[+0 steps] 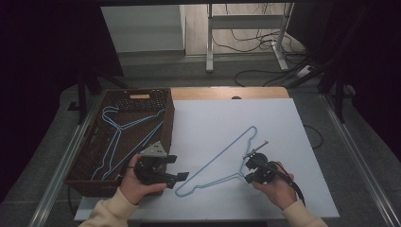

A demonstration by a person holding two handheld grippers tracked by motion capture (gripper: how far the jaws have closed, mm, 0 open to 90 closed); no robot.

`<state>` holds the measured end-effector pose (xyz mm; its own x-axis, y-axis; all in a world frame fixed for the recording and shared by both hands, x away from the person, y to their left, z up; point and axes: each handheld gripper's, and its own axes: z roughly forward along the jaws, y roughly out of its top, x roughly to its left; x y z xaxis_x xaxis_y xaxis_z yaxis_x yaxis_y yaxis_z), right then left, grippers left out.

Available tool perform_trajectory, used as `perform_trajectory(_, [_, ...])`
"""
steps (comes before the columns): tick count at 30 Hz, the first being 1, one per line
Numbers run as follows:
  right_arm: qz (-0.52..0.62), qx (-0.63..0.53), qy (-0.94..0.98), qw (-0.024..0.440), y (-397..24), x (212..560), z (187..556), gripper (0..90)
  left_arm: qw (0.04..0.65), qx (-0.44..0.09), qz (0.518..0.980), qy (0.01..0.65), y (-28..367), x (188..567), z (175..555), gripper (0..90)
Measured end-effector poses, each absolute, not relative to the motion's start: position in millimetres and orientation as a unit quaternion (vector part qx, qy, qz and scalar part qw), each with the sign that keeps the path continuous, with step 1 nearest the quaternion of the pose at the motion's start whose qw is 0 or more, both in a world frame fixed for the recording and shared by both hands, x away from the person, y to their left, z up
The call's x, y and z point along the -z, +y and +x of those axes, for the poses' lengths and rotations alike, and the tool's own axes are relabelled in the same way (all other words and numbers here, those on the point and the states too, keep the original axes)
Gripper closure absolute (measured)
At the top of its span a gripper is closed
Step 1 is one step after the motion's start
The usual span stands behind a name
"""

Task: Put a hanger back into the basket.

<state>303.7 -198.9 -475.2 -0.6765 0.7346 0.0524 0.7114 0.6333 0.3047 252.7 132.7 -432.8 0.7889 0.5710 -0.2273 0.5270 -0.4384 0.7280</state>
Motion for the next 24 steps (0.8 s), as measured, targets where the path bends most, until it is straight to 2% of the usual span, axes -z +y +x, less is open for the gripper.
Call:
perform_trajectory(13, [0.395, -0.170, 0.902, 0.034, -200, 462, 305, 86.0, 0.364, 0.004, 0.886, 0.288, 53, 462, 268, 25.8])
perform_trajectory(24, [0.390, -0.171, 0.904, 0.032, -200, 463, 306, 86.0, 0.316, 0.014, 0.898, 0.306, 12, 503, 298, 38.3])
